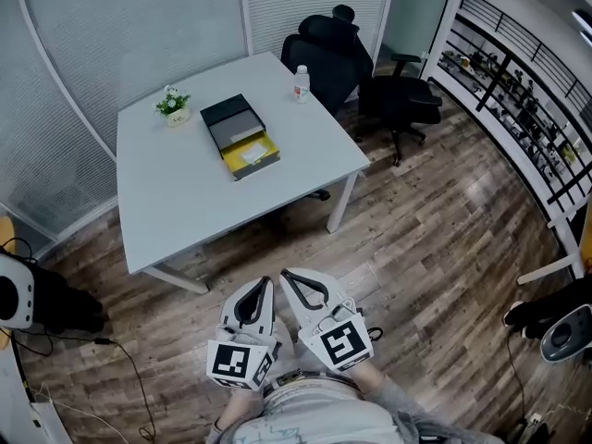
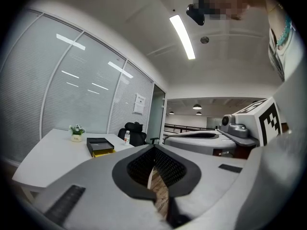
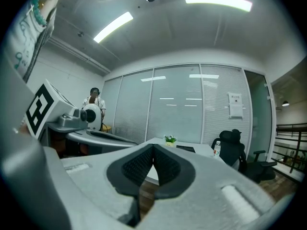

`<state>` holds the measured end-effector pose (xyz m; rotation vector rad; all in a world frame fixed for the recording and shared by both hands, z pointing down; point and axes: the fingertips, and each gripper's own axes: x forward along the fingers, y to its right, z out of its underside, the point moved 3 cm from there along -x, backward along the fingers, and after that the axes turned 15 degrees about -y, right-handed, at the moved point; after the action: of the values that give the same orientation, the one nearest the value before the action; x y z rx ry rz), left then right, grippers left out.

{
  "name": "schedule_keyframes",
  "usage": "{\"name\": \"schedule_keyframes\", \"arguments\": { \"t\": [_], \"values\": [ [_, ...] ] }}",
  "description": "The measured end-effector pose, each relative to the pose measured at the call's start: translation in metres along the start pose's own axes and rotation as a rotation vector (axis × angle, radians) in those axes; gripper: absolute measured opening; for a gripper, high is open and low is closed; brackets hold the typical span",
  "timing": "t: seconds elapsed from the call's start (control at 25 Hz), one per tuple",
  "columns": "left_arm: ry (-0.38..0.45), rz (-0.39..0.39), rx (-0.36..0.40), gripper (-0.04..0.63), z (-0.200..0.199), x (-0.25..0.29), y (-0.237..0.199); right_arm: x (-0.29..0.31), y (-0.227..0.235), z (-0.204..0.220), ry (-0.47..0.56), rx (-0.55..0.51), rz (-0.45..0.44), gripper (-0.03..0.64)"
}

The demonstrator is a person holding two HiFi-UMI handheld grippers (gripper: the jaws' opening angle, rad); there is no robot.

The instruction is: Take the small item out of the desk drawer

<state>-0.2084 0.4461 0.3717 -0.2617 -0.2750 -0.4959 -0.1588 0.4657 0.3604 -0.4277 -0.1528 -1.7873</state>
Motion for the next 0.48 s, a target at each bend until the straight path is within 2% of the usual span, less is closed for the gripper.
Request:
{"name": "schedule_keyframes", "arguments": {
  "t": [0.48],
  "values": [
    [0.008,0.093,0.027,-0.003,-0.04,0.063,-0.061,0.066,0.046,-0.031,-0.016,0.007,0.092,0.003]
  ]
}}
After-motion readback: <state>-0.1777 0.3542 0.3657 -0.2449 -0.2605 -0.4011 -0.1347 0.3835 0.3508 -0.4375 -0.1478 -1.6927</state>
